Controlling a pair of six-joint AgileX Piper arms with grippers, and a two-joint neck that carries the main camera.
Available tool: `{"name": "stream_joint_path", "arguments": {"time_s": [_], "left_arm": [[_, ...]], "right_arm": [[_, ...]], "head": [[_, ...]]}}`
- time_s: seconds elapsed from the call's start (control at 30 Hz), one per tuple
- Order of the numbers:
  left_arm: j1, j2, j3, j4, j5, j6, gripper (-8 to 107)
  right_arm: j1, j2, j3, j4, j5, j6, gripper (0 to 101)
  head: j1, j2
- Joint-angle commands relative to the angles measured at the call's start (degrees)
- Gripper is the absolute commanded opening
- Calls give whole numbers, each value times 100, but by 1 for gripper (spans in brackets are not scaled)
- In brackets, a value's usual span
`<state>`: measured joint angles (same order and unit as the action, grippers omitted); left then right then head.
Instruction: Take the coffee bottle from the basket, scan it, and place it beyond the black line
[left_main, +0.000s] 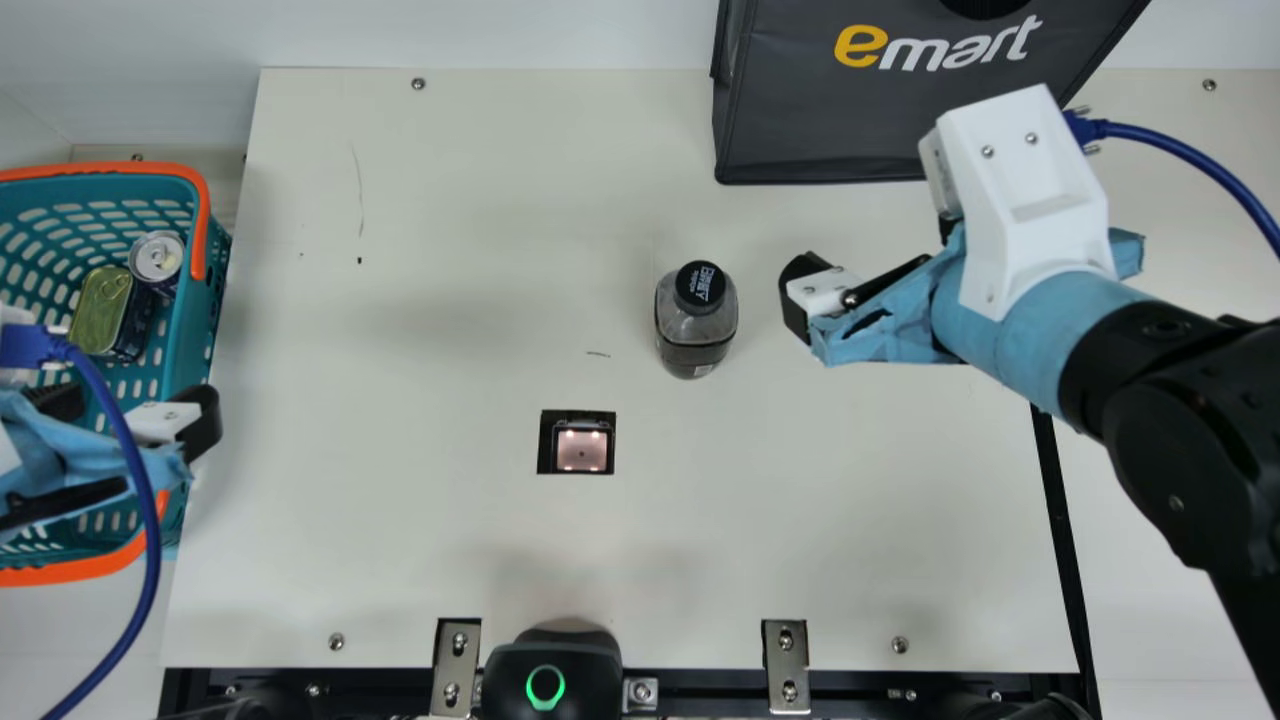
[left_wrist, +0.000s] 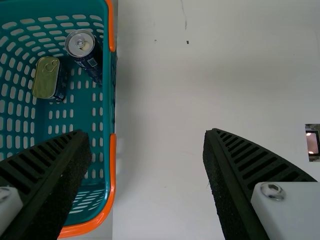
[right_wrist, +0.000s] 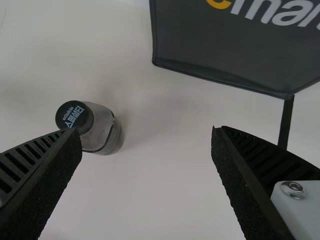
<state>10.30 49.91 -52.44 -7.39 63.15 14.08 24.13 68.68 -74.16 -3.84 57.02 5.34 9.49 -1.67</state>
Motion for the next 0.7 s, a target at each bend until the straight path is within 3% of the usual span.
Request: {"name": "stream_joint_path", "arguments": {"time_s": [0.0, 0.27, 0.67], "left_arm": [[0, 0, 0, 0, 0, 0, 90], [0, 0, 0, 0, 0, 0, 90], [0, 0, 0, 0, 0, 0, 90]], "right_arm": [[17, 63, -29, 83, -3, -27, 91], [245, 387, -174, 216, -25, -22, 91], [765, 863, -296, 19, -62, 218, 91]], "head": [[-157, 9], [-157, 9], [-157, 9]]}}
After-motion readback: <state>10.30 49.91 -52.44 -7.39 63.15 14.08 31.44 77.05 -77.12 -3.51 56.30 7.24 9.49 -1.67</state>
